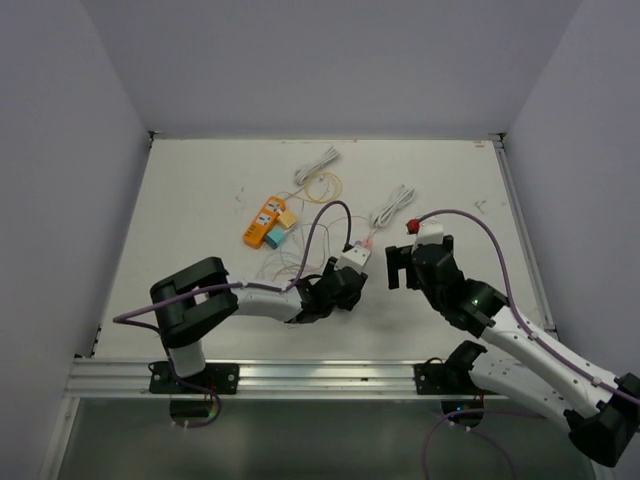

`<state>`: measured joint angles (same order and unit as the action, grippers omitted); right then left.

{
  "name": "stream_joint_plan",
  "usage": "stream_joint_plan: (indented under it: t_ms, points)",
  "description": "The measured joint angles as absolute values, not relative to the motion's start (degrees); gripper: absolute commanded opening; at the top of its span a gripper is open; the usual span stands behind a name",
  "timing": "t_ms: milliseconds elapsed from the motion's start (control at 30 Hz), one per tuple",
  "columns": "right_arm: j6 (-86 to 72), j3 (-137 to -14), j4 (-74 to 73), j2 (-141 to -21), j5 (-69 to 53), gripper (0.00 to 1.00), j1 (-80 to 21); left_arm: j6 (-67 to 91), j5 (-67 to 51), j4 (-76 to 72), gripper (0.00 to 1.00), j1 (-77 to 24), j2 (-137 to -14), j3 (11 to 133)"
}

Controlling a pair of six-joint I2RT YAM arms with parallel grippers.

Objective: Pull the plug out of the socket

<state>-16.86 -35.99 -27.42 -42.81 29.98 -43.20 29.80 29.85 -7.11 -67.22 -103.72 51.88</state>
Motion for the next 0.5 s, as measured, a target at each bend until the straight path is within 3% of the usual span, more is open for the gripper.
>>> stream_joint_plan:
  t_ms: [33,67,100,333,500]
  points:
    - [-16.7,-36.6,-27.4,-44.1,28.9,0.99,-42.8,27.9,28.5,-8.1,0.11,-66.2,-102.8,50.7]
    - [-16.4,-37.1,-27.2,-45.4,27.7,0.99,-42.2,25.9,26.6,-8.7,0.02,-64.9,-101.9,49.6]
    - [-16.1,-37.5,-26.9,-46.6,25.9,0.99,-41.3,23.7,24.8,-9.3,0.00,-63.7,-101.1,48.6]
    - [-12.4,-37.9,-19.5,-51.7,6.5,0.99,-27.5,7.3,14.5,-11.6,0.00,-57.2,-97.6,44.8]
    - [-6.3,-38.4,-9.4,-59.7,-8.3,0.97,-23.5,0.3,3.7,-11.8,0.00,-53.1,-96.0,43.2]
